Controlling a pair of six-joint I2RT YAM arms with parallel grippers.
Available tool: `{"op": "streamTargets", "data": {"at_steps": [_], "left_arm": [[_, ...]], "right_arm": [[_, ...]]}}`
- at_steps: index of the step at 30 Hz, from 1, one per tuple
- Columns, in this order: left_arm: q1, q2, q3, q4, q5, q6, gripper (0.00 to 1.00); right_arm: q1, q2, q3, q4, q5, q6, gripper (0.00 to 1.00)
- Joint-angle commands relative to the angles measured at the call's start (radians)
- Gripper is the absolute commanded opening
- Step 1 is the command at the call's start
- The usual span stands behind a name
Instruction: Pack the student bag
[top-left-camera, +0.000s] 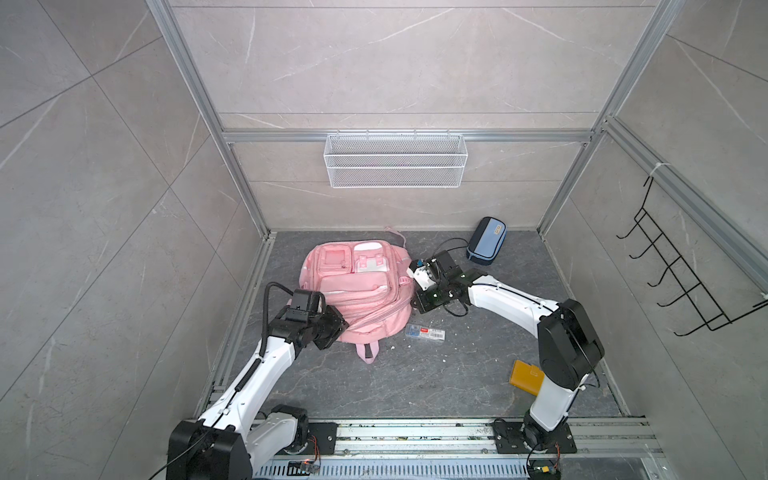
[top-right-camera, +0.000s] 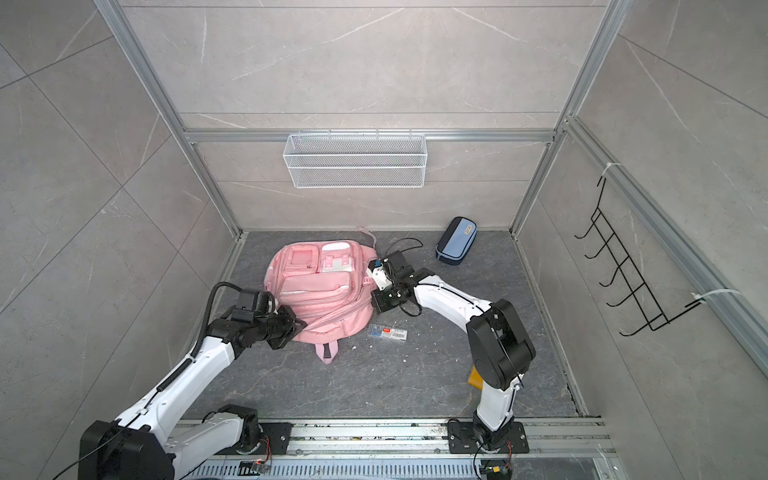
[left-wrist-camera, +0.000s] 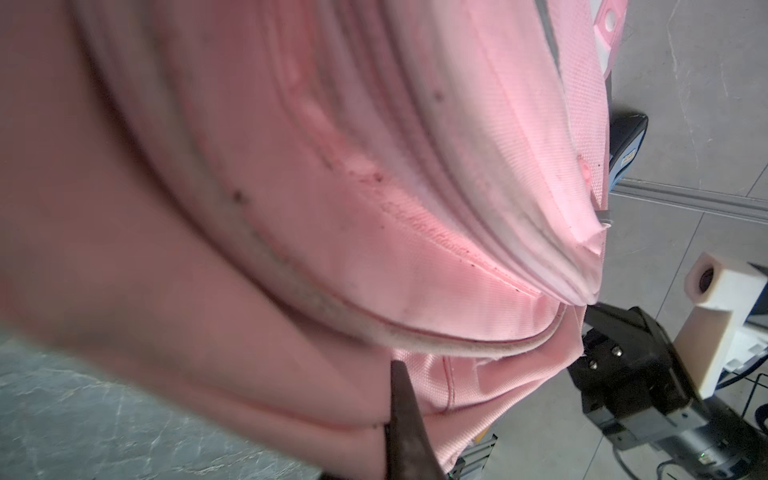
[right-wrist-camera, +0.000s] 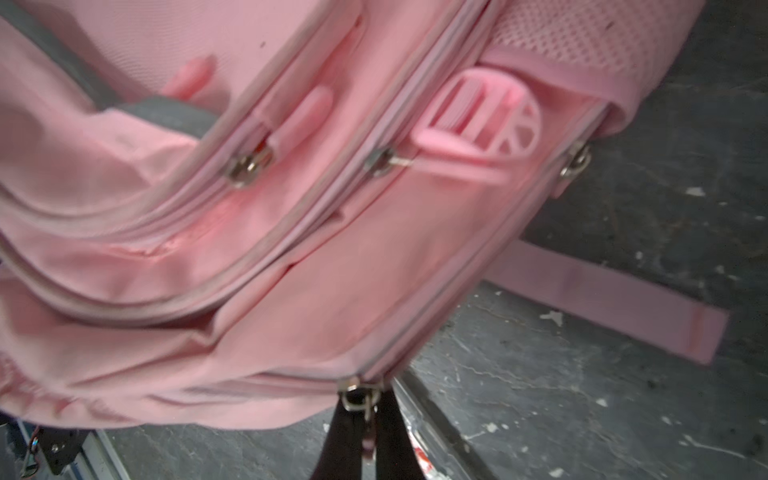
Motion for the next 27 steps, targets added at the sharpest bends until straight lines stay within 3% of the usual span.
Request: {"op": "streamTargets", "data": {"at_steps": [1,8,12,14,18,20,22,25,27], "left_arm": [[0.046,-0.057,0.026,-0.154,-0.067,0.132,0.0],[0.06,-0.076,0.034,-0.185,-0.039,0.19,0.0],[0.061,-0.058,0.024,-0.127,0.065,0.222,0.0],[0.06,-0.04,0.029,-0.135,0.087,0.246,0.0],[0.06,-0.041,0.032,-0.148,0.106,0.276,0.0],[0.06,-0.047,0.03,-0.14,0.12,0.282,0.0],[0.061,-0.047,0.028,-0.129,0.143,0.288,0.0],[0.06,-0.042,0.007,-0.091,0.216,0.293,0.0],[0.061,-0.046,0.008,-0.112,0.223,0.312,0.11]], "right_arm": [[-0.064,0.065,0.099,-0.049,0.146,-0.077,0.0],[-0.117,0.163,0.22,-0.06,0.139,-0.11,0.0],[-0.091,0.121,0.168,-0.023,-0.017,-0.237,0.0],[-0.053,0.085,0.119,-0.011,-0.041,-0.327,0.01],[-0.028,0.069,0.106,-0.1,-0.06,-0.378,0.14],[-0.023,0.026,0.059,-0.089,-0.063,-0.381,0.34],[-0.012,-0.022,0.019,-0.074,-0.055,-0.386,0.48],[0.01,-0.058,0.032,-0.093,-0.037,-0.397,0.58],[0.028,-0.059,0.06,-0.101,-0.028,-0.407,0.61]]}}
